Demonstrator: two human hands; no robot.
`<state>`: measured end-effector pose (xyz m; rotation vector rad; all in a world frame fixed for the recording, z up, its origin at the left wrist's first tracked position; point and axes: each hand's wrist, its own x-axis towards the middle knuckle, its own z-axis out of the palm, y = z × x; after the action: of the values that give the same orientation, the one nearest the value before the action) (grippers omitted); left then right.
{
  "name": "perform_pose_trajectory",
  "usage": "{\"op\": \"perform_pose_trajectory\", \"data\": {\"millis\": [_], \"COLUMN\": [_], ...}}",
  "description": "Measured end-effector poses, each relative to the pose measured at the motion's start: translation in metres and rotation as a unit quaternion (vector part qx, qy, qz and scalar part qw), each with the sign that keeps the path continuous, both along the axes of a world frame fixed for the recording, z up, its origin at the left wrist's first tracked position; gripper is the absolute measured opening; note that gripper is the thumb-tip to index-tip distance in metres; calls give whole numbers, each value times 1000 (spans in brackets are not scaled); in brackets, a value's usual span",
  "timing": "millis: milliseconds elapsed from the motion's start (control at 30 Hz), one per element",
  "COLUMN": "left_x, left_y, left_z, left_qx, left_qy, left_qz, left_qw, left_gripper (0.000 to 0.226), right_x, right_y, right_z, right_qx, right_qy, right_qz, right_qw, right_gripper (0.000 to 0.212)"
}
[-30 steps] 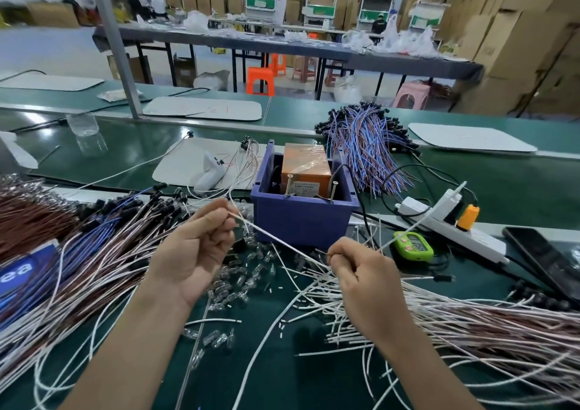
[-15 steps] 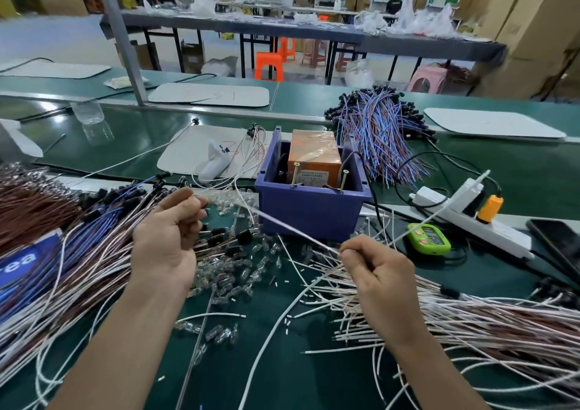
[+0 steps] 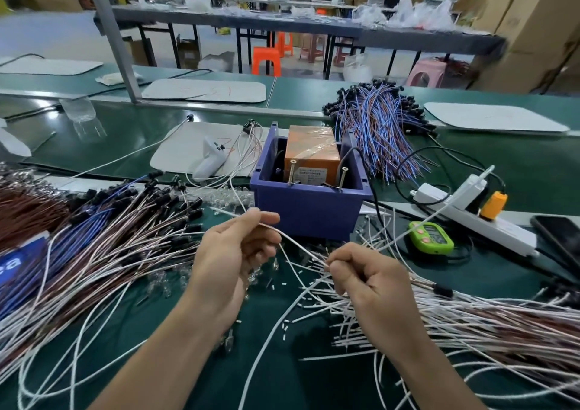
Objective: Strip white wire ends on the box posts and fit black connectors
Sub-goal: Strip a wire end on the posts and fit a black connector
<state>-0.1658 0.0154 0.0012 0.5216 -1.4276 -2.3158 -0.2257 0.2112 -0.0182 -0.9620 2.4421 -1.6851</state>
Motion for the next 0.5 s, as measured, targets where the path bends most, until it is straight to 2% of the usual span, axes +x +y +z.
{"op": "perform_pose_trajectory", "data": {"millis": [67, 133, 267, 433, 500], "left_x": [1, 4, 6, 4, 2], "left_y": [0, 1, -1, 5, 8], "left_z": [-3, -1, 4, 5, 6], "left_qx": [-4, 7, -16, -91, -177], "left_qy": [16, 26, 39, 47, 33], "left_qz": [-18, -70, -126, -66, -57], "left_qw": [1000, 997, 991, 993, 982], "left_gripper": [49, 55, 36, 22, 19], "right_x": [0, 0, -7, -23, -29], "right_y": [1, 1, 4, 14, 19], "right_z": [0, 0, 4, 31, 48], "right_qx": [9, 11, -1, 3, 52], "right_qy": [-14, -25, -9, 33, 73], "right_qz": [-5, -18, -98, -121, -123], "right_qw": [1000, 999, 995, 992, 988], "right_gripper": [17, 14, 13, 19, 16]}}
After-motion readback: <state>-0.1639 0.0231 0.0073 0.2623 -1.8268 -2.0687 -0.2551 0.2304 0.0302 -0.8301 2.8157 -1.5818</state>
